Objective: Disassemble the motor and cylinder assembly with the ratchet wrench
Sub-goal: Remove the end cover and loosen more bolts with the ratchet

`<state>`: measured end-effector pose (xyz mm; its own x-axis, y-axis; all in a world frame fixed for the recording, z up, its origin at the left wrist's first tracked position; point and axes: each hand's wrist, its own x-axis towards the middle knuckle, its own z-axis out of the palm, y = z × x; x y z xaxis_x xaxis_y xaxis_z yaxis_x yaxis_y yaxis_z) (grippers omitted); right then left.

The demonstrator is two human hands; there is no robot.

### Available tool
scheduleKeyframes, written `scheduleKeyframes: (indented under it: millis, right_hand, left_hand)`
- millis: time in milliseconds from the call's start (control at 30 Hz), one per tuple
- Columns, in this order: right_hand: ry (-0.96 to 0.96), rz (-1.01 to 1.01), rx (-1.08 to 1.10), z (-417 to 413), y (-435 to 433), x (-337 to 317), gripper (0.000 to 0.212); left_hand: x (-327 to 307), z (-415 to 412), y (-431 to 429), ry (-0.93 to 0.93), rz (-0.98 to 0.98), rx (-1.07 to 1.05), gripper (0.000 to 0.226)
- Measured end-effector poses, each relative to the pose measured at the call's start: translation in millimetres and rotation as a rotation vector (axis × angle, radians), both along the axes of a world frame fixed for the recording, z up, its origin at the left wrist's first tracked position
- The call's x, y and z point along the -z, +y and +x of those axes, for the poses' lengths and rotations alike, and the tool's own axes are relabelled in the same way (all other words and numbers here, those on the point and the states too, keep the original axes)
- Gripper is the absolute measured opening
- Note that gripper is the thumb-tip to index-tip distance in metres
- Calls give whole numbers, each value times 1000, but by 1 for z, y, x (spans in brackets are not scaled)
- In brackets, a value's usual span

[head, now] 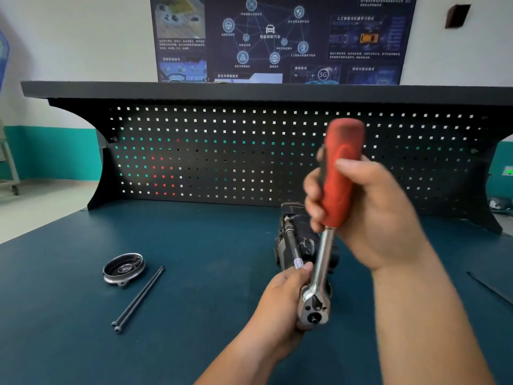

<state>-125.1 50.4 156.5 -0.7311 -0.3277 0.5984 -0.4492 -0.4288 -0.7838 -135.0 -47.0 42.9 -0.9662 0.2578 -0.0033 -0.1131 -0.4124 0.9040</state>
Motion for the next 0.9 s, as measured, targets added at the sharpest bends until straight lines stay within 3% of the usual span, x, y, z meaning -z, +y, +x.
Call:
scheduleKeyframes:
  millis: [67, 200, 267, 367, 433, 533, 600, 733, 900]
  right_hand:
    - [-19, -20, -175, -5, 27, -1, 40]
    - [-38, -148, -492, -14, 66, 6, 22]
    - [-92, -243, -534, -16, 69, 10, 17]
    - [-130, -356, -544, -15, 58, 8, 22]
    - [-116, -402, -291, -9, 38, 1, 28]
    - [-20, -495, 269, 4, 9, -7, 21]
    - [90, -471, 484, 12, -5, -9, 15]
    - [238, -264, 615, 19, -17, -9, 5]
    - [276, -44, 610, 23, -31, -1, 19]
  left_hand:
    - [-3, 2, 1, -53, 52, -25, 37]
    - [-10, 2, -3, -145, 274, -28, 25]
    - [-13, 4, -4, -154, 332, -3, 22]
    - [-7, 3, 1, -159, 236, -9, 28]
    - [-6, 3, 5, -157, 171, -23, 34]
    - [-7, 4, 3, -170, 143, -50, 31]
    - [-5, 2, 3, -169, 136, -55, 31]
    - [0, -2, 4, -136, 94, -52, 36]
    - [6, -3, 6, -14, 44, -10, 43]
